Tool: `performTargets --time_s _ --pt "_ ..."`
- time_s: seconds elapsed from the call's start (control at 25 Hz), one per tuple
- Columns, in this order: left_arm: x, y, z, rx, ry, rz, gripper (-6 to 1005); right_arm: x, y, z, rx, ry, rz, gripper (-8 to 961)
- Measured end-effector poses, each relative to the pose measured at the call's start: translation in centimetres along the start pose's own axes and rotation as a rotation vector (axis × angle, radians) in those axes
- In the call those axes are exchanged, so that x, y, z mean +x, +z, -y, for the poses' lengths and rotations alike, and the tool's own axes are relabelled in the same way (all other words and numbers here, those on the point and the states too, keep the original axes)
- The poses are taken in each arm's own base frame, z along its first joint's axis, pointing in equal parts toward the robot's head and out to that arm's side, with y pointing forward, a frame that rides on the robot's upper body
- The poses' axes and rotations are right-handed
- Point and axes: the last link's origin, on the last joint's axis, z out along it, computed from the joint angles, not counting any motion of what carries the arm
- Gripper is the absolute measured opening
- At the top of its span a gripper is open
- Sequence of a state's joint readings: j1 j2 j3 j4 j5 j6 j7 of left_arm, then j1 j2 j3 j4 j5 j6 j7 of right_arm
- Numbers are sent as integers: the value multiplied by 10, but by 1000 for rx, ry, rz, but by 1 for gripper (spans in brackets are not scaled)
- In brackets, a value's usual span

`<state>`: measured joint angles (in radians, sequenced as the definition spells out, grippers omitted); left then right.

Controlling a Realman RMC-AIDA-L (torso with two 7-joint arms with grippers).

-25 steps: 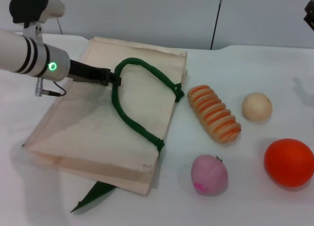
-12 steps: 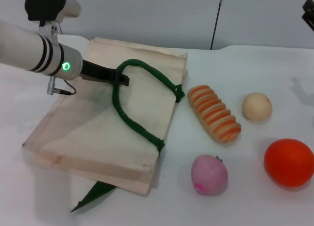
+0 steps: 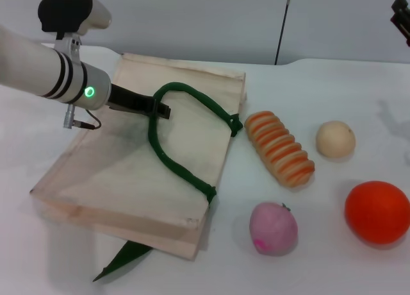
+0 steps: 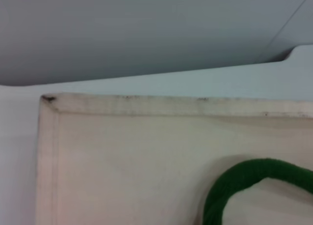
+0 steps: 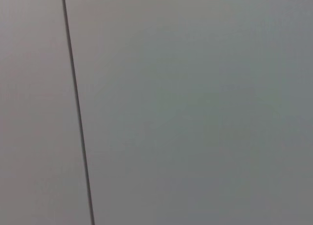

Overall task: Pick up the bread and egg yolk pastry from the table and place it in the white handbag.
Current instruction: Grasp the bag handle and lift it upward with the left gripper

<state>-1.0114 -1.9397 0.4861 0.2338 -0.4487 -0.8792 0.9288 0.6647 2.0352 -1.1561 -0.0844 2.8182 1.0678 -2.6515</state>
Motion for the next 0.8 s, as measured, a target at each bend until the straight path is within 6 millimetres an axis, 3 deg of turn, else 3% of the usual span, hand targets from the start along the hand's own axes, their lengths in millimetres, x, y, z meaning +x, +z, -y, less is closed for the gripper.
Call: performTargets --time_s 0.6,0.8 --pt "-8 -1 6 26 -36 48 420 -1 3 -3 -11 5 4 894" --pt "-7 -3 10 39 -47 45 282 -3 3 -5 -20 6 18 894"
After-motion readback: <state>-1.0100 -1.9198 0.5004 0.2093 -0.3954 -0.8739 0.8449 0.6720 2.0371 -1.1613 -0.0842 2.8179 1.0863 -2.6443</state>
